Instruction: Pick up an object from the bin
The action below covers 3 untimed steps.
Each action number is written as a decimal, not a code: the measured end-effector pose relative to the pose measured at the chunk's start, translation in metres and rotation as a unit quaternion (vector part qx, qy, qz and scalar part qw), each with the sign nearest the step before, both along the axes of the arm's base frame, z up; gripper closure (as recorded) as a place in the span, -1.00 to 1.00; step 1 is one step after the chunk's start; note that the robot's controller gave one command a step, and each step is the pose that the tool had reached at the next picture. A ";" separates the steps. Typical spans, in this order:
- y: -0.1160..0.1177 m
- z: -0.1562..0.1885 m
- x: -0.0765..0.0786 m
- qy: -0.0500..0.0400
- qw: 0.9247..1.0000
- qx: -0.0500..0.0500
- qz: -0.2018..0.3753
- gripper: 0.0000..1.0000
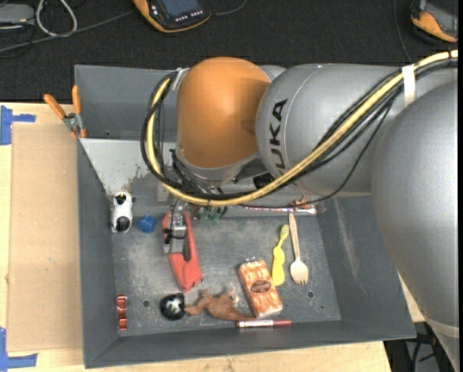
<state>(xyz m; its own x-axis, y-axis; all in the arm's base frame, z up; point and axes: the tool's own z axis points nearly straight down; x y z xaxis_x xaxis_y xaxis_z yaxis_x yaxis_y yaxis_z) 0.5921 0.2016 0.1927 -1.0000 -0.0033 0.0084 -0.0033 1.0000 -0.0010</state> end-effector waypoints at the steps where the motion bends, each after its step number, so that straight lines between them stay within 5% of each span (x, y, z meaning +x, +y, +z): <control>1: -0.001 0.005 0.002 -0.004 1.000 0.001 -0.002 -1.00; 2: -0.032 -0.062 0.009 -0.004 0.996 0.001 0.095 -1.00; 3: -0.059 -0.108 -0.002 -0.010 0.959 0.003 0.285 -1.00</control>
Offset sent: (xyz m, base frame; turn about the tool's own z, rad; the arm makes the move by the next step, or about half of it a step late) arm 0.0154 -0.0618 -0.1227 -0.3525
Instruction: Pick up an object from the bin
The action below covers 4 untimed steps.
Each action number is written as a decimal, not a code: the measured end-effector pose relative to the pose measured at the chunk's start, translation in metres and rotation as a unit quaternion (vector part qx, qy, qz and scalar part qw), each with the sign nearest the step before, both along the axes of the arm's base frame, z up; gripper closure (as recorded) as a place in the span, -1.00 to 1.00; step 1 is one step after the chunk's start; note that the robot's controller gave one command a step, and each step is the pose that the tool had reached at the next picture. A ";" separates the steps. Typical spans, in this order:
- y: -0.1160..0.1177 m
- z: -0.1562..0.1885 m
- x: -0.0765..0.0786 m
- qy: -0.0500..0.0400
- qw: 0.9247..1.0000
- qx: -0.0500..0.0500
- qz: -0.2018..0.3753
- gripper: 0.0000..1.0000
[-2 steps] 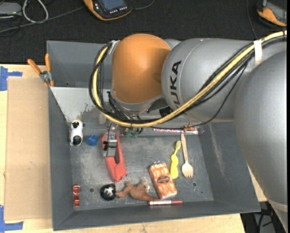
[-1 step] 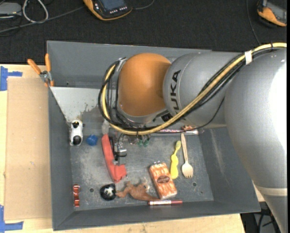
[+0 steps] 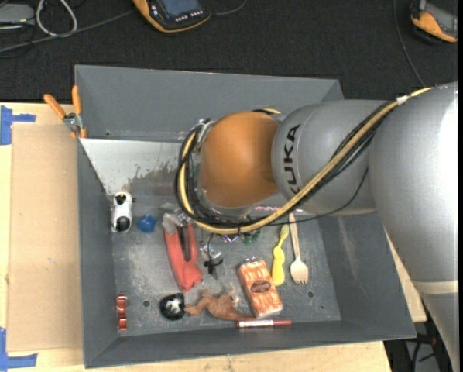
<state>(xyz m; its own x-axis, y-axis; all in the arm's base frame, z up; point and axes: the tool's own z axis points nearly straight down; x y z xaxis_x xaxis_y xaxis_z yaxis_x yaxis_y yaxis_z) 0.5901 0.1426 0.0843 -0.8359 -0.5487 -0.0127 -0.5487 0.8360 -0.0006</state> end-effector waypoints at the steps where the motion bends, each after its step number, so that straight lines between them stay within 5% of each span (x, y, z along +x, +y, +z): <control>1: -0.007 -0.011 0.016 0.000 0.997 -0.001 0.081 -1.00; 2: 0.002 -0.012 0.027 0.000 0.999 0.000 0.043 -1.00; 3: -0.011 -0.008 0.035 -0.008 0.971 0.001 0.239 1.00; 4: -0.011 -0.008 0.035 -0.008 0.971 0.001 0.238 1.00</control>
Offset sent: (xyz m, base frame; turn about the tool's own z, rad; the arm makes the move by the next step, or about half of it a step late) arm 0.0287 0.0053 -0.0143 -0.0650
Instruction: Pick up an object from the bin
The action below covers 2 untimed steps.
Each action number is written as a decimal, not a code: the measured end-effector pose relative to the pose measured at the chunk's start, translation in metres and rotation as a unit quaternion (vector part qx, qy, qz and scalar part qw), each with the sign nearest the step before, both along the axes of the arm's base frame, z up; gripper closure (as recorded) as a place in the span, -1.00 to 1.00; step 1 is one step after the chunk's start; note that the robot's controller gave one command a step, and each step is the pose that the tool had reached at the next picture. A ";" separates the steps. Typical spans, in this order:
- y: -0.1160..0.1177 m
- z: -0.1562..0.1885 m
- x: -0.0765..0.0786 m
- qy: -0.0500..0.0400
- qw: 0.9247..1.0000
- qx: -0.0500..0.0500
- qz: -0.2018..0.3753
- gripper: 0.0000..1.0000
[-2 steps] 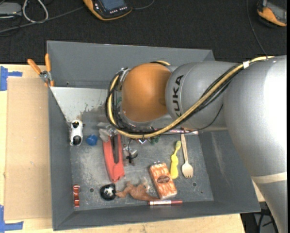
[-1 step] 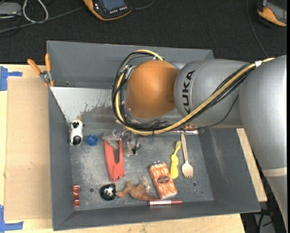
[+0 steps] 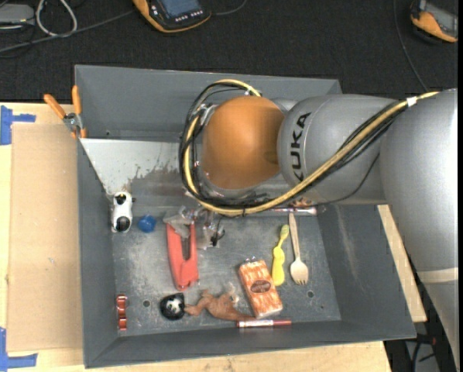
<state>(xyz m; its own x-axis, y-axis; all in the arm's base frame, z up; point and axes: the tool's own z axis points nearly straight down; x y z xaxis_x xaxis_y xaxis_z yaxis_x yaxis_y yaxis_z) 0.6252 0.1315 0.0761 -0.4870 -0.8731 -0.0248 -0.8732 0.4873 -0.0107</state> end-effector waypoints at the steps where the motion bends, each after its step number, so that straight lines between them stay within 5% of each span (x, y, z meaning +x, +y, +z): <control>1: -0.001 0.028 -0.004 0.006 1.000 -0.002 0.000 1.00; 2: -0.001 0.066 -0.002 0.003 1.000 -0.002 -0.001 1.00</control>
Offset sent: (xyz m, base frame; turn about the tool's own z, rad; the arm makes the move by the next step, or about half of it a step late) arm -0.0036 -0.0011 0.0452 -0.0003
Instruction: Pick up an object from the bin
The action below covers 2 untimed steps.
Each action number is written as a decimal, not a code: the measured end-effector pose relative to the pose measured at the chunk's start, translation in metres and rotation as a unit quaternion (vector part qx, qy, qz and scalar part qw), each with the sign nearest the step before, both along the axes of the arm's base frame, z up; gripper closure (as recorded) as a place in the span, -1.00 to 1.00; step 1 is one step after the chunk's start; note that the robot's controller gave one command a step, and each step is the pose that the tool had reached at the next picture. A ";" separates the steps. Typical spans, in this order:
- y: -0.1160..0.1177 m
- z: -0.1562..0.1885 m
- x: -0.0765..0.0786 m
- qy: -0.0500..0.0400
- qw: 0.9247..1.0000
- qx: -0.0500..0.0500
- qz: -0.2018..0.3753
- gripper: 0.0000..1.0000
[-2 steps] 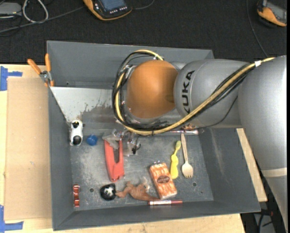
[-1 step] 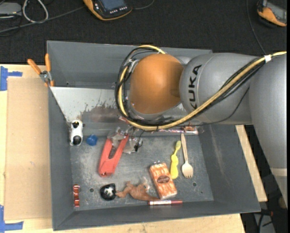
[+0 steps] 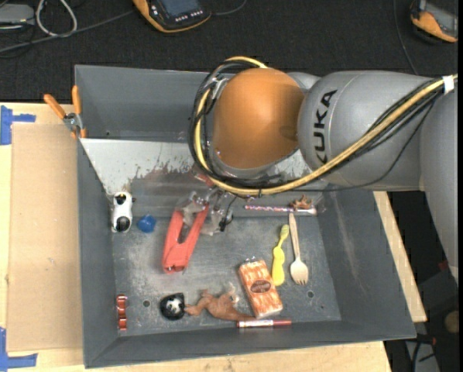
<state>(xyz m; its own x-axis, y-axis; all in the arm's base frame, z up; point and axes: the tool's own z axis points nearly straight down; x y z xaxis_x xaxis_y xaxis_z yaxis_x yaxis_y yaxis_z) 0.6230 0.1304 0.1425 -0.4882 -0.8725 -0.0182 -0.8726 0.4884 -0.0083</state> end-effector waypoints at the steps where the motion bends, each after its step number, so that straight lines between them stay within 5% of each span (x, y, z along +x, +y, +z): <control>1: 0.000 0.025 -0.002 0.003 1.000 0.000 -0.002 1.00; 2: 0.001 0.058 -0.002 0.004 1.000 0.000 -0.003 1.00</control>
Offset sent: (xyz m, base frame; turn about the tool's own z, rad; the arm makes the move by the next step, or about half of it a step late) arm -0.0015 0.0002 0.0835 0.0025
